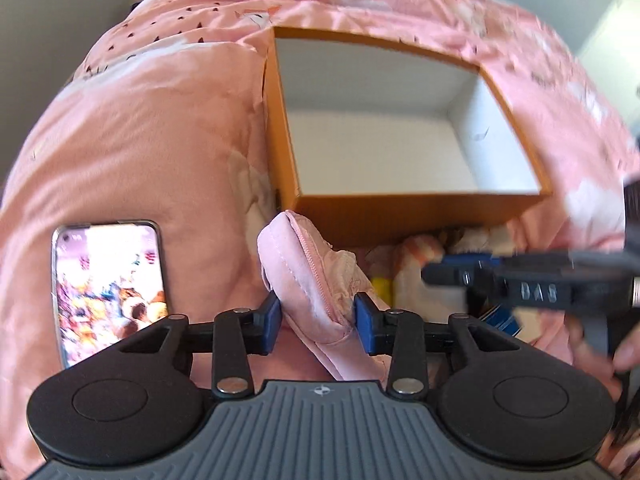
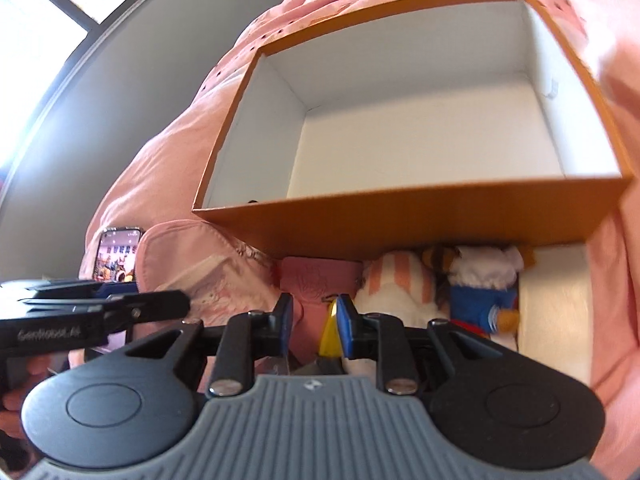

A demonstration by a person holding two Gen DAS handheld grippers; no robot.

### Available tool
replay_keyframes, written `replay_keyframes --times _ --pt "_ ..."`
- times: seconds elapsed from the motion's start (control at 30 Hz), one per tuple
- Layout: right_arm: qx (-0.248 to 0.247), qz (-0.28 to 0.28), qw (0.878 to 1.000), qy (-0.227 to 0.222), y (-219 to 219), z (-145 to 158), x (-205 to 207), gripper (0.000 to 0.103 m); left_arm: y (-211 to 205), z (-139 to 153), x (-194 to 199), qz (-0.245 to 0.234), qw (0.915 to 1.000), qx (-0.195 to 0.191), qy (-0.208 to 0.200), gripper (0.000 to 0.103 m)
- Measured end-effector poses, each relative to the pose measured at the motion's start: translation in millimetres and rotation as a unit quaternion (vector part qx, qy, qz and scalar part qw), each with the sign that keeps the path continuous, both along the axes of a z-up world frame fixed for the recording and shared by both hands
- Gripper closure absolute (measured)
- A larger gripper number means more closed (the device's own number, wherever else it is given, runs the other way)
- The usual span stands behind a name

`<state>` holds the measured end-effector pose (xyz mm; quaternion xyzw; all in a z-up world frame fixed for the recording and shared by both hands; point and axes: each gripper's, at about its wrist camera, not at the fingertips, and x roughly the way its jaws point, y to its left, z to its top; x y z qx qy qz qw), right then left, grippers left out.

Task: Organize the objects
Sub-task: 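Grasp the pink pouch with the left tool while the right tool grasps the pink card holder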

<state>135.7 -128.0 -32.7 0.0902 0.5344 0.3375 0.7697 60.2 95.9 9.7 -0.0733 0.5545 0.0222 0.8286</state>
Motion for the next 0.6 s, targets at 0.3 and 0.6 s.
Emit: replay_keyframes --times 0.3,0.6 --pt "-0.085 0.056 0.993 0.055 69.5 -51.8 33.8 0.064 12.2 -28.1 -3.4 0.064 0.9975 0.005 0.030 0.041" --pt "-0.149 0.091 0.983 0.050 105.5 -68.3 50.4 0.032 10.6 -29.7 -15.9 0.090 0.9955 0.012 0.028 0.042"
